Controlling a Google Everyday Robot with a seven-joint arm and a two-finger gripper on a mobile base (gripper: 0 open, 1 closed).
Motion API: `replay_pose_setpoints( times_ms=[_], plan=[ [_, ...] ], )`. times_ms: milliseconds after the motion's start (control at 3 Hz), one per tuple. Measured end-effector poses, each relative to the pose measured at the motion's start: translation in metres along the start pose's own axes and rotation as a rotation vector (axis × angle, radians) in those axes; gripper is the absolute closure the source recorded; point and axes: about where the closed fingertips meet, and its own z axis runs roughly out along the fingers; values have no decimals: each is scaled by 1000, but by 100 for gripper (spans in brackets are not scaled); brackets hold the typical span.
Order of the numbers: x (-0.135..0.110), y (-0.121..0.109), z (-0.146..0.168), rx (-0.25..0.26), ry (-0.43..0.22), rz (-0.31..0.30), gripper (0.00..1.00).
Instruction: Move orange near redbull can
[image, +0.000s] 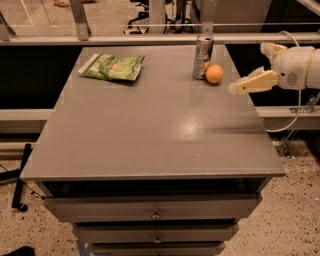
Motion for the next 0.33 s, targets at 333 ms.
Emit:
replay_pose_setpoints(
  times_ms=[333],
  plan=[
    [-33, 35, -60, 3, -81, -6, 0]
  ],
)
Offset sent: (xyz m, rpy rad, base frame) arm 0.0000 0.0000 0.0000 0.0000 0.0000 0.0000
